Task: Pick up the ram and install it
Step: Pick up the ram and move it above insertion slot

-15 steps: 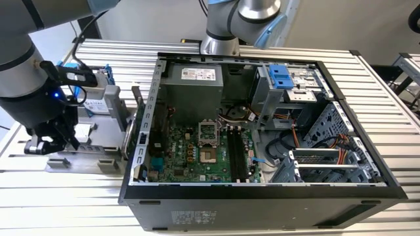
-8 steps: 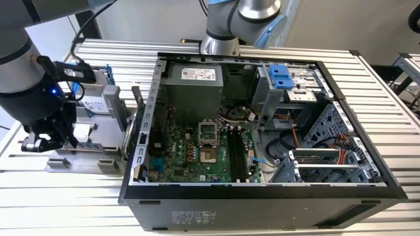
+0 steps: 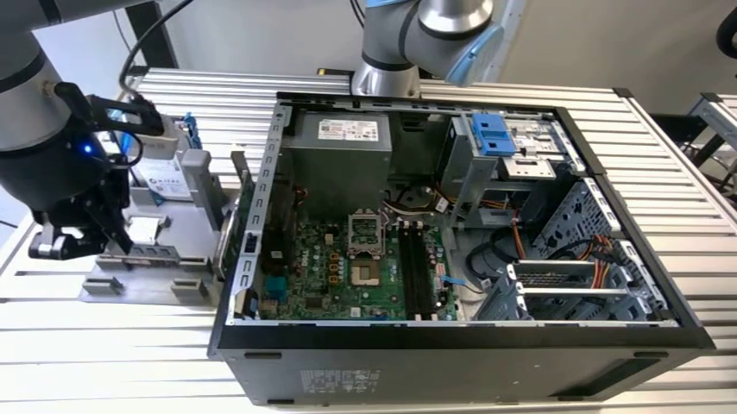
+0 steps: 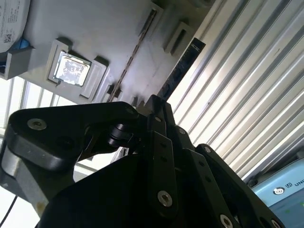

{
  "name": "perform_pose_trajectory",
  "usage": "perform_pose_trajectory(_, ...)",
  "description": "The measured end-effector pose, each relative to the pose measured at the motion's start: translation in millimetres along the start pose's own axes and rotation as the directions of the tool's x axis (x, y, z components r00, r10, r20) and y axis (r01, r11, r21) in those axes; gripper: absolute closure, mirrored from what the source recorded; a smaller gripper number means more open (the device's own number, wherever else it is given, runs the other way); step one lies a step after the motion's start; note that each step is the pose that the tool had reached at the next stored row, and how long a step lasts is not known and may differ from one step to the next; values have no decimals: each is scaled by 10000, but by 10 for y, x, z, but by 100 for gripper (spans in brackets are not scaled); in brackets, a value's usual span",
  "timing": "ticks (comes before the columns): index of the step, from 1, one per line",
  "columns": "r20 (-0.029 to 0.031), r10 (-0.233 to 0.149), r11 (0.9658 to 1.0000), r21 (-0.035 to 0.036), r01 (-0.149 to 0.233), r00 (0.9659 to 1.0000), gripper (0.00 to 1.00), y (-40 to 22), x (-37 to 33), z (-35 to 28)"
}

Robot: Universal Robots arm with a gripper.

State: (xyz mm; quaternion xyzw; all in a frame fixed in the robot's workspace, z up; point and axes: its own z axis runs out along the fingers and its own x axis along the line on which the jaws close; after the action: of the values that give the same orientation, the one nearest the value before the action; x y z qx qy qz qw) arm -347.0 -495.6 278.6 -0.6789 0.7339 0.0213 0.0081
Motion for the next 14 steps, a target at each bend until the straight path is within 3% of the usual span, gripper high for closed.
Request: perform_pose_trajectory(14,0,-1,10000,0,1,10000,100,4,-9,-216)
